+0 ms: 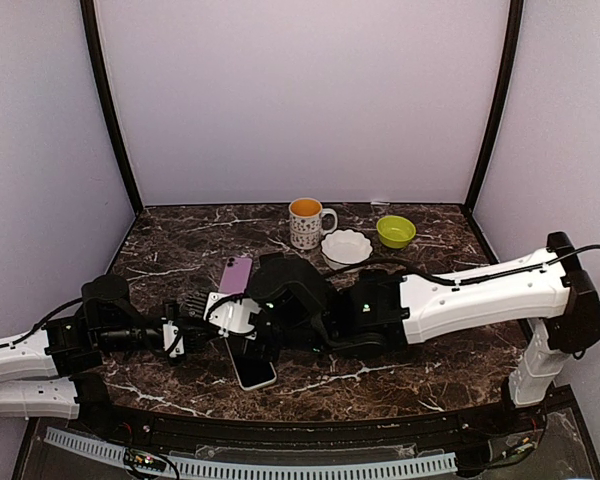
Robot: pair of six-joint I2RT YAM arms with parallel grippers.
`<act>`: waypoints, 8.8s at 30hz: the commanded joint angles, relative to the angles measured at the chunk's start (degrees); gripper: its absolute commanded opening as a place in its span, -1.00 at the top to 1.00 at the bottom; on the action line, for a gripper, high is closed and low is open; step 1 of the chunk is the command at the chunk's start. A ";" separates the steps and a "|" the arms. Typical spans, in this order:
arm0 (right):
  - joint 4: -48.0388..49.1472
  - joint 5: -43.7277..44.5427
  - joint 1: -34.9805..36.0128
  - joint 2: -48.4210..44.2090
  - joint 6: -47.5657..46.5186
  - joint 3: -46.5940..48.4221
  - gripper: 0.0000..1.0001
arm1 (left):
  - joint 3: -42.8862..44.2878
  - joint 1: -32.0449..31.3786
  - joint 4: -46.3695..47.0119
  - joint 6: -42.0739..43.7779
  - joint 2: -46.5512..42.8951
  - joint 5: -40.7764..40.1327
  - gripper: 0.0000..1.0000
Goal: Take the phone out of the phone case
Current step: Remove the phone case from the phone, then place the phone case at the center of the board, then pass from the left arm to the right, then place the phone at the center of the board.
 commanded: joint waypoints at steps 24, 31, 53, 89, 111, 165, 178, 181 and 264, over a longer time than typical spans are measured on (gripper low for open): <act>-8.95 1.39 -16.09 -12.62 15.80 -11.88 1.00 | 1.58 0.42 6.99 0.56 -1.85 -1.83 1.00; -10.05 -7.42 -25.96 -16.19 28.46 -15.95 1.00 | 1.74 0.38 6.78 0.60 -1.56 -1.73 1.00; -17.36 -42.70 -51.36 -28.80 55.21 -39.93 1.00 | 2.07 0.42 6.42 0.38 -1.56 -1.56 1.00; -8.25 -25.59 -33.04 -26.77 19.03 -24.74 -0.80 | 5.10 0.38 2.83 -5.91 3.26 2.00 1.00; 5.25 -13.79 -11.94 -12.59 -14.17 -18.27 -0.02 | 5.33 0.38 1.73 -5.73 5.00 3.74 1.00; -12.88 -37.49 -36.52 -3.58 49.39 -11.38 1.00 | 3.85 1.30 9.89 -12.89 5.53 -9.88 -0.97; -20.14 -43.60 -38.45 10.17 55.09 3.24 1.00 | 6.21 2.73 9.31 -19.94 6.17 -13.25 -0.96; -21.29 -44.08 -39.34 11.65 56.16 4.88 1.00 | 6.08 2.85 9.28 -19.48 5.95 -12.92 -0.95; -30.89 -30.44 -36.27 23.10 50.81 23.96 -0.20 | 6.91 3.16 8.43 -16.24 5.82 -16.32 -0.84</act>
